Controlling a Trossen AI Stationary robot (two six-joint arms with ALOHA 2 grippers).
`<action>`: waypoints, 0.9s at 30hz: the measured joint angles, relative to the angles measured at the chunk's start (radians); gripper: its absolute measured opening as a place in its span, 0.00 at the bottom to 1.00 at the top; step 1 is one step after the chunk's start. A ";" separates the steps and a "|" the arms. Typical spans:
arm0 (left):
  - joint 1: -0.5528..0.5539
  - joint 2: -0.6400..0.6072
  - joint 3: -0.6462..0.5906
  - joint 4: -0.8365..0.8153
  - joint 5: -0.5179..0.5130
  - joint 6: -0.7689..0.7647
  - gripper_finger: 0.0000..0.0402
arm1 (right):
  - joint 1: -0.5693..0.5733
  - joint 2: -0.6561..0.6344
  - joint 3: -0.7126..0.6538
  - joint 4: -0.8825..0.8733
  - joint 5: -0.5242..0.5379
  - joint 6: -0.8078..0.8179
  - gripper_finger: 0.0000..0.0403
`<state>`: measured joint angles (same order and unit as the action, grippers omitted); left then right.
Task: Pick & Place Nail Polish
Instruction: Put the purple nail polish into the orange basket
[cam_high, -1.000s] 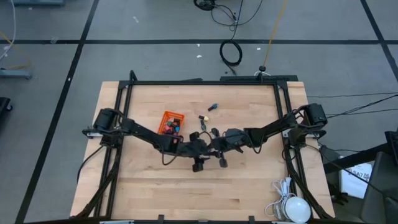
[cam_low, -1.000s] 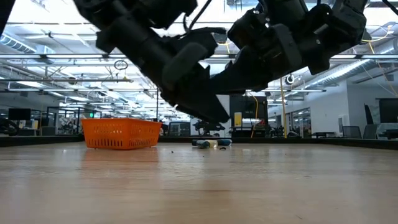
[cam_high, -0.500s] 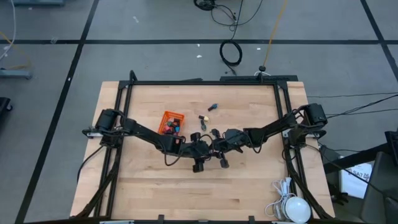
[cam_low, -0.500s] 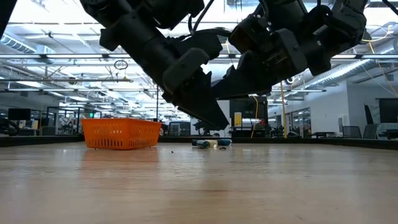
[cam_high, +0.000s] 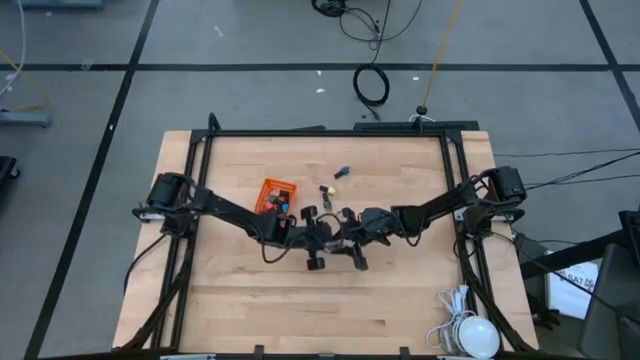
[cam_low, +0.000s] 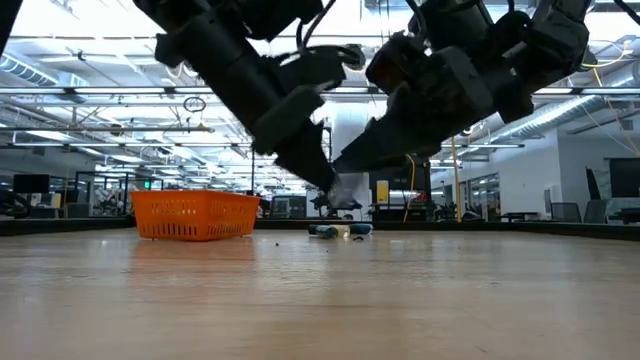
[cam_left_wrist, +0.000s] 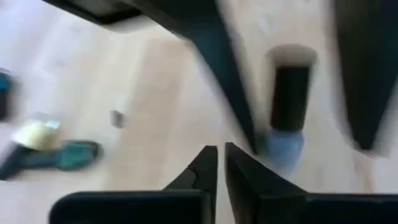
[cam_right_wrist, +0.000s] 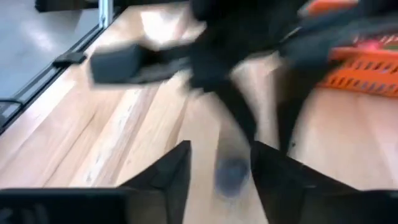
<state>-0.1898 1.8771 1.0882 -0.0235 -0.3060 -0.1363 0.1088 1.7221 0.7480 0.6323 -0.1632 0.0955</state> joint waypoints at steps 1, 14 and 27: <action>0.002 -0.010 0.001 -0.006 -0.012 -0.002 0.03 | 0.001 0.000 0.000 -0.004 -0.001 0.000 0.42; -0.018 -0.061 0.001 -0.097 0.025 -0.039 0.00 | 0.008 -0.131 0.001 -0.207 0.009 -0.016 0.53; -0.011 -0.060 0.001 -0.077 0.071 -0.083 0.01 | 0.194 0.048 0.000 -0.232 0.440 0.101 0.51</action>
<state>-0.2005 1.8168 1.0889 -0.1000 -0.2352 -0.2190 0.3031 1.7701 0.7479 0.4007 0.2771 0.1962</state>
